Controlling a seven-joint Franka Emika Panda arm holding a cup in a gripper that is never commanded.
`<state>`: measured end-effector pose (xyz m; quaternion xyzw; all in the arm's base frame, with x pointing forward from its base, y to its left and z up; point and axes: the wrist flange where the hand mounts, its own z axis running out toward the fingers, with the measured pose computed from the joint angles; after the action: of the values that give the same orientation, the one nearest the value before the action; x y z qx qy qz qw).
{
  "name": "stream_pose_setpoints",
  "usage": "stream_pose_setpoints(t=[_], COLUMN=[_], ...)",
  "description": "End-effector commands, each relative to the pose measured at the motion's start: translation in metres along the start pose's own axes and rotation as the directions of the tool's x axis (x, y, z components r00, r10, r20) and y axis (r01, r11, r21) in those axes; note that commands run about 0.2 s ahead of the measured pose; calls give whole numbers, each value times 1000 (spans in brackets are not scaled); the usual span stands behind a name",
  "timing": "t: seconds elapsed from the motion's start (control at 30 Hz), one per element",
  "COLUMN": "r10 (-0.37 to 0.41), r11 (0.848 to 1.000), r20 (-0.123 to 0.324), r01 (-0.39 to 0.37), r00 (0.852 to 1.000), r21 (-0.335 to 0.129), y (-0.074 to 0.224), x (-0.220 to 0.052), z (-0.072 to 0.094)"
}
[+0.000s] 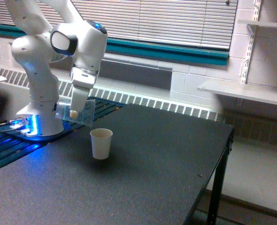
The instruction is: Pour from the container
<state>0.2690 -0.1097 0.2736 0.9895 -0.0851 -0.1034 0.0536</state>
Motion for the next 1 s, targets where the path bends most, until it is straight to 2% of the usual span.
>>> stream_pose_setpoints(t=[0.03,0.27,0.4,0.47,0.53,0.67,0.73,0.8,0.93,1.0], r10=[12,55,37,17,0,9,0,-2,60,83], r11=[1000,994,994,994,993,986,986,988,983,983], r20=[-4,-39,-83,-74,-74,-64,-69,-94,-150,-175], r01=[-12,-51,-28,-9,8,2,12,17,-32,-52], r00=[1000,998,996,997,997,998,998,996,987,981], r21=[21,97,106,112,117,167,166,156,180,174], y=[-6,-5,2,6,13,22,29,34,36,42], x=[-3,3,-7,-14,-19,-31,-37,-40,-43,-39], z=[4,-11,-19,-16,-20,-28,-33,-39,-57,-67])
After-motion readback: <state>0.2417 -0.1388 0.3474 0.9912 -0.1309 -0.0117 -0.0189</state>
